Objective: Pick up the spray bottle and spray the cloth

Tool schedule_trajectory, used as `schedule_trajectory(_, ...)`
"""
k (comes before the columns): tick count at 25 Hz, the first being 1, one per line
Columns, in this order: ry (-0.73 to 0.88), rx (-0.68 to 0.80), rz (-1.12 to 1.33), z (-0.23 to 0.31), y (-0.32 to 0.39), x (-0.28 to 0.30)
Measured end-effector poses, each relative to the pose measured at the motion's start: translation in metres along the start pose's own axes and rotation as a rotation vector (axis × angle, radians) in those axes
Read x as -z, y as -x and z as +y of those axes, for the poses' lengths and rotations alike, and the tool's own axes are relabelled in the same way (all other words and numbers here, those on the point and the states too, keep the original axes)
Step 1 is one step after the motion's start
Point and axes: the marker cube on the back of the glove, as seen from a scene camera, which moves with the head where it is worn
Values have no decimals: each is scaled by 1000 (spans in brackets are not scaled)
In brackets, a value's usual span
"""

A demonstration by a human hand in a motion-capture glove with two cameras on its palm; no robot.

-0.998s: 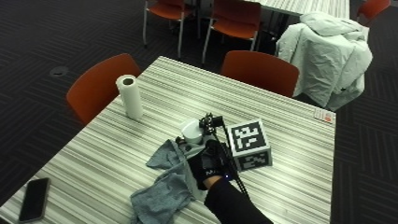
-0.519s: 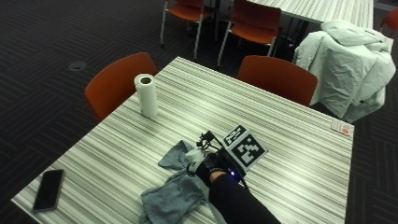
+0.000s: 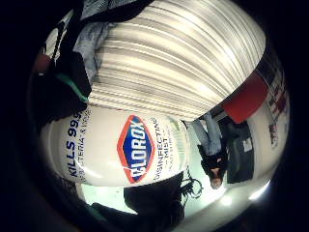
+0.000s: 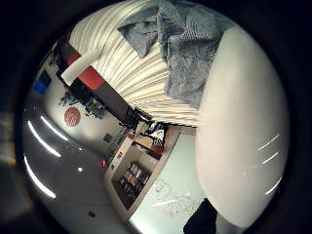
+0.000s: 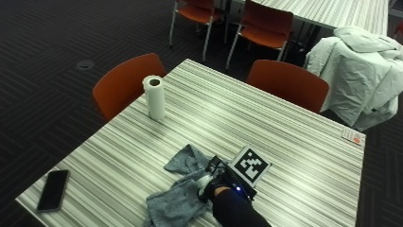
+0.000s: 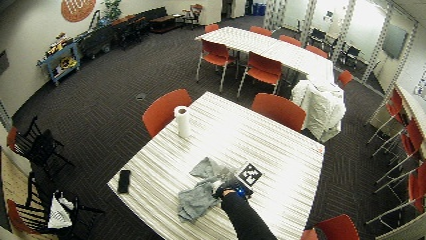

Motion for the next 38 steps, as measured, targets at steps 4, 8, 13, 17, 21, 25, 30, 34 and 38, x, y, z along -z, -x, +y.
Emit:
schedule_trajectory(4, -30, -2, 74, 9, -8, -14)
schedule_trajectory(8, -88, 82, 31, 12, -2, -9)
schedule_trajectory(13, -228, 330, -61, 33, 22, 3)
schedule_trajectory(17, -366, 519, -160, 60, 37, 13)
schedule_trajectory(21, -482, 749, -313, 78, 44, 21)
schedule_trajectory(25, -561, 956, -484, 103, 45, 24)
schedule_trajectory(30, -613, 1005, -555, 112, 45, 27)
schedule_trajectory(34, -642, 996, -508, 103, 44, 32)
schedule_trajectory(38, -649, 1011, -517, 103, 49, 36)
